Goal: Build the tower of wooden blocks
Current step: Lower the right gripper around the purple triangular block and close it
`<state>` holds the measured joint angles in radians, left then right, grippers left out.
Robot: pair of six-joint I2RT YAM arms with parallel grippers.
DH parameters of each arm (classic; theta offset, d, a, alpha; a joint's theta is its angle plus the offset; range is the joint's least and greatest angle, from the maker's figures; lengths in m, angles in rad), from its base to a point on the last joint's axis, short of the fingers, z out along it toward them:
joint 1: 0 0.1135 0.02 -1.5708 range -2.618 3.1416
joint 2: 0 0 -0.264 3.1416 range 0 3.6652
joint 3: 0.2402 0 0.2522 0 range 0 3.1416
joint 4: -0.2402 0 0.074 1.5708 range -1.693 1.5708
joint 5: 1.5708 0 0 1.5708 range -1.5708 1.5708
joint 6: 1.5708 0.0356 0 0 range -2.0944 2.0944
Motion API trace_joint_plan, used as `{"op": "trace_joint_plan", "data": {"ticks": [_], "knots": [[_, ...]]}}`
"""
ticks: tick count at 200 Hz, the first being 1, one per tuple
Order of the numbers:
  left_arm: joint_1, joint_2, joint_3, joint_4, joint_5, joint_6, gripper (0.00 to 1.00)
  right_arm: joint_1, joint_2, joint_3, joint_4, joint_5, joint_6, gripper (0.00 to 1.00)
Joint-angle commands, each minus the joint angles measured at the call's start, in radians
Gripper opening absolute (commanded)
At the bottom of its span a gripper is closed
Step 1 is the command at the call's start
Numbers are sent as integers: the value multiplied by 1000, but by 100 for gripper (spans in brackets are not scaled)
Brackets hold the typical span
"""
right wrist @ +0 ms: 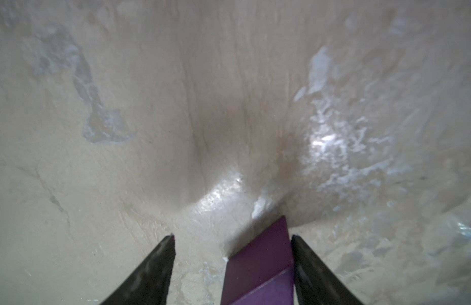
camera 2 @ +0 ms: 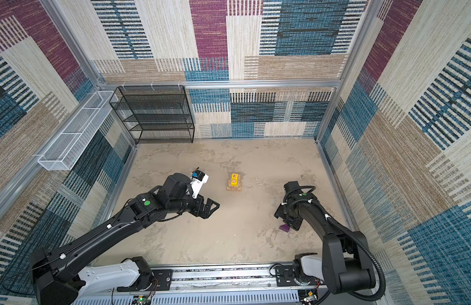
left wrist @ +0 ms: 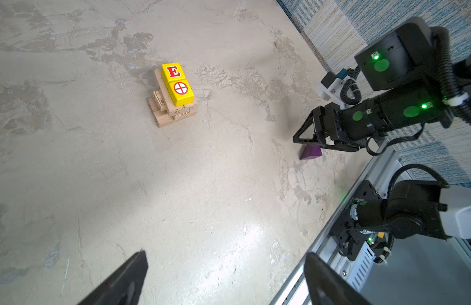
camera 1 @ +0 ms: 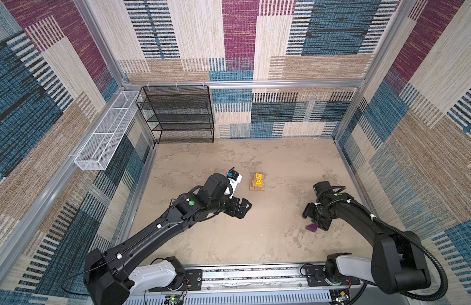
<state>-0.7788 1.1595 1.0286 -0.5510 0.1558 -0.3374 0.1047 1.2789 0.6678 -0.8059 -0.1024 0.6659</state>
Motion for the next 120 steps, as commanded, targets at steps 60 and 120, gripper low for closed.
{"op": "trace_joint_plan", "data": {"ticks": [60, 120], "knots": [[2, 36, -22, -3, -10, -18, 97, 217, -1, 18, 58, -209, 122, 66], [1, 48, -33, 18, -2, -22, 97, 248, -96, 8, -101, -57, 104, 67]]}}
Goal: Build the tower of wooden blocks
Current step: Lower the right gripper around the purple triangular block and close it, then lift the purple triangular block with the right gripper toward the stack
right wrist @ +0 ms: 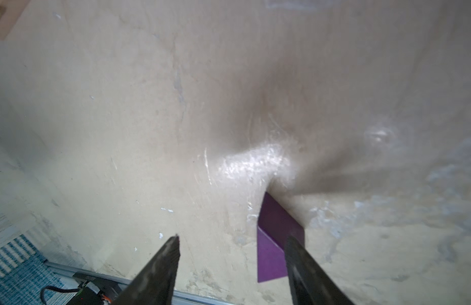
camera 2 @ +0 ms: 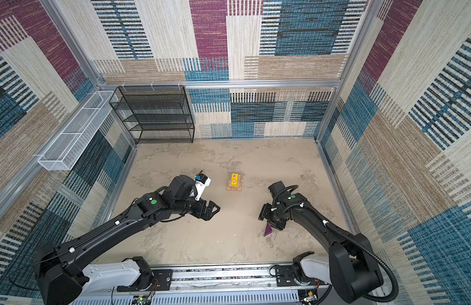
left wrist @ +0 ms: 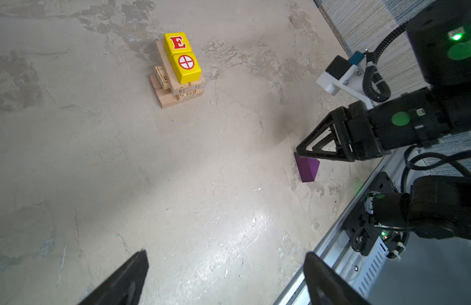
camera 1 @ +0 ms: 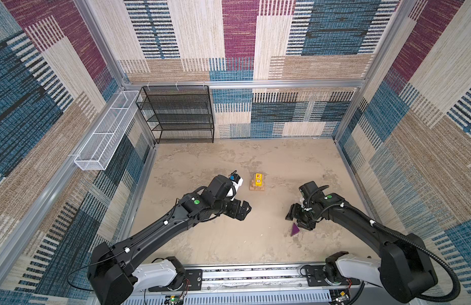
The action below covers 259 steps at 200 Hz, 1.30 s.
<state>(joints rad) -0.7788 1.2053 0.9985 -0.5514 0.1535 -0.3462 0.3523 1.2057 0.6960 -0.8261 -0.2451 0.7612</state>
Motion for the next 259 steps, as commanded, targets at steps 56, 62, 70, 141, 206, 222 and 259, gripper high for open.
{"op": "trace_joint_plan", "data": {"ticks": [56, 62, 70, 141, 206, 222, 259], "knots": [[1, -6, -18, 20, -2, -15, 97, 1, -11, -94, 4, 46, 13, 61], [1, -6, -19, 19, -2, -16, 97, 2, -4, -96, 11, 34, 13, 60], [1, -6, -21, 18, -2, -17, 97, 5, 6, -101, 17, 25, 13, 60], [1, -4, -32, 28, -6, -14, 97, 28, 16, -107, 30, -4, 18, 38], [1, -20, -28, 11, -37, -10, 97, 191, 99, 30, -70, 197, -23, 19], [1, -44, -29, -4, -75, -14, 97, 275, 152, 86, -117, 302, -29, 19], [3, -115, -41, -26, -158, -25, 97, 497, 362, 220, -277, 587, 5, 19]]}}
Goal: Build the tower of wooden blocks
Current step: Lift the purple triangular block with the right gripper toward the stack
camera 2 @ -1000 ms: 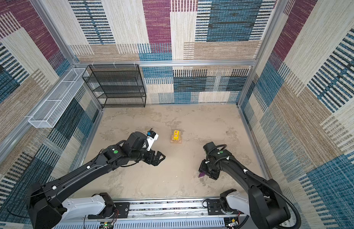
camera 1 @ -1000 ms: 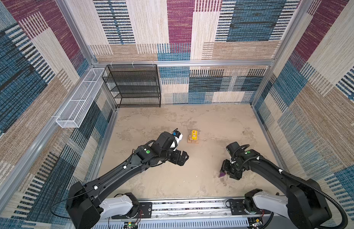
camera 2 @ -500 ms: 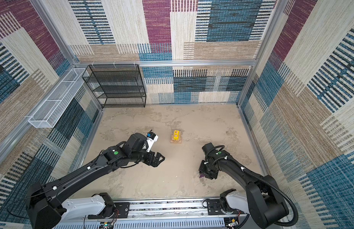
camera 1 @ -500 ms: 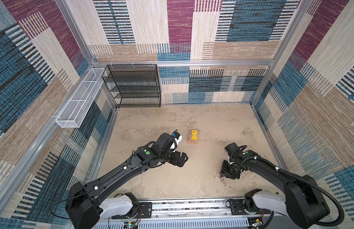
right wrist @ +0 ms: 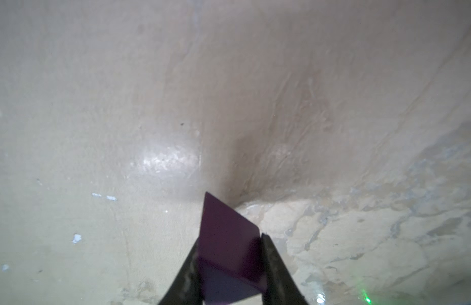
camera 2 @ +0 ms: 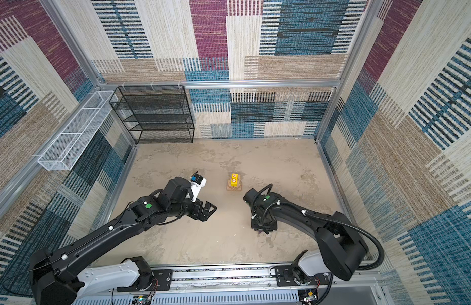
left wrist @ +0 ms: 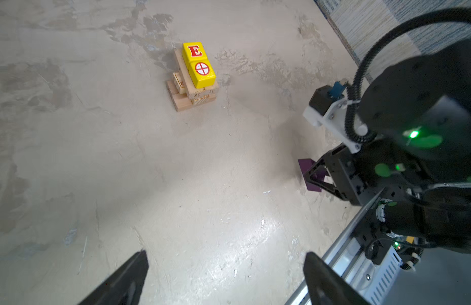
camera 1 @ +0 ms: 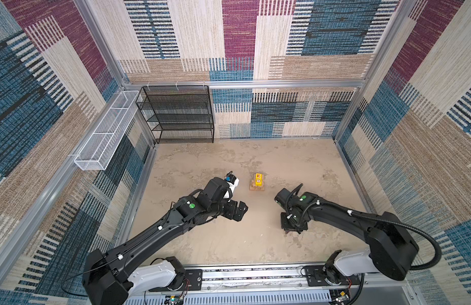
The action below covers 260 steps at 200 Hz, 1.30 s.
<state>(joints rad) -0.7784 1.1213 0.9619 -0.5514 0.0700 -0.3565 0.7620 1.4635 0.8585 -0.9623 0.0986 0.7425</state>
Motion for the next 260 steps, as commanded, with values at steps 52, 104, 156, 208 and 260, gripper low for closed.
{"op": "trace_joint_plan", "data": {"ticks": [52, 104, 156, 208, 260], "knots": [[14, -152, -22, -77, -214, -46, 97, 303, 368, 203, -315, 472, 145, 25], [29, -227, -45, -107, -265, -62, 98, 376, 348, 252, -162, 248, 43, 46], [34, -235, -51, -117, -262, -66, 98, 379, 299, 254, -43, 106, -10, 51], [36, -233, -59, -114, -253, -78, 98, 379, 227, 231, 23, 26, -49, 52], [38, -212, -66, -113, -242, -70, 98, 379, 42, 121, 175, -71, -193, 64]]}}
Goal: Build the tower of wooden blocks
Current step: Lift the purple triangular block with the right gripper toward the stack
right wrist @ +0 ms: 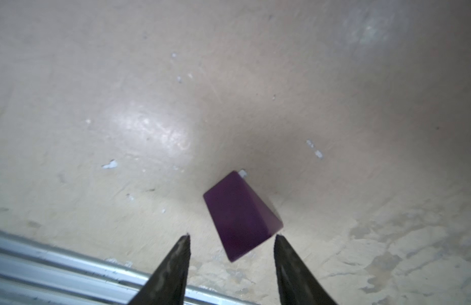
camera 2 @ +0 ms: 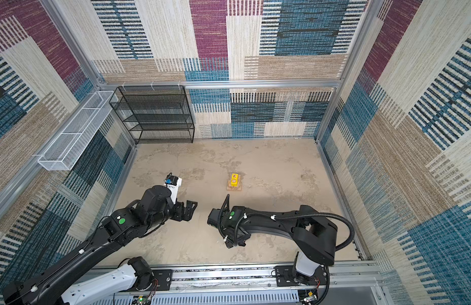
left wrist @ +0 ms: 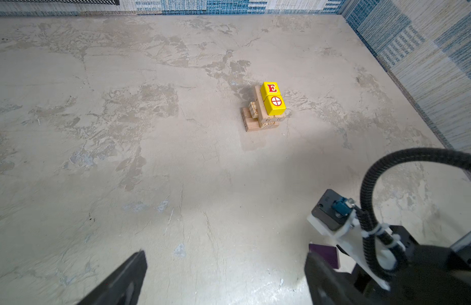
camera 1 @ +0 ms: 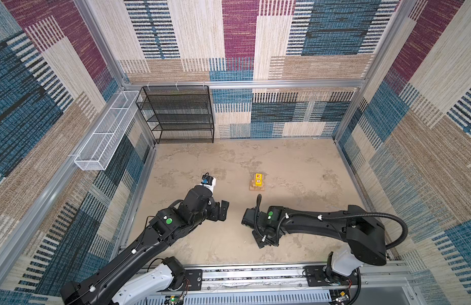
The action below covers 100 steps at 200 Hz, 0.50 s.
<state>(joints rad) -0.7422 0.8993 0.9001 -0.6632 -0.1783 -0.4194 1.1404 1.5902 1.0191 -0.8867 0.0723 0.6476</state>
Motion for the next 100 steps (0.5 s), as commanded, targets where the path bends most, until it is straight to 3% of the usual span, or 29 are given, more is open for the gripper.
{"op": "trace_joint_plan", "data": {"ticks": [1, 40, 64, 100], "knots": [[2, 10, -3, -1, 6, -7, 98, 1, -87, -42, 100, -44, -102, 64], [4, 29, -12, -4, 54, 57, 98, 1, -179, -122, 126, 16, -259, 64], [2, 60, 8, -43, 143, 147, 98, -8, -173, -161, 155, -25, -272, 63], [3, 101, 39, -107, 122, 182, 98, -8, -143, -192, 178, 19, -244, 64]]}}
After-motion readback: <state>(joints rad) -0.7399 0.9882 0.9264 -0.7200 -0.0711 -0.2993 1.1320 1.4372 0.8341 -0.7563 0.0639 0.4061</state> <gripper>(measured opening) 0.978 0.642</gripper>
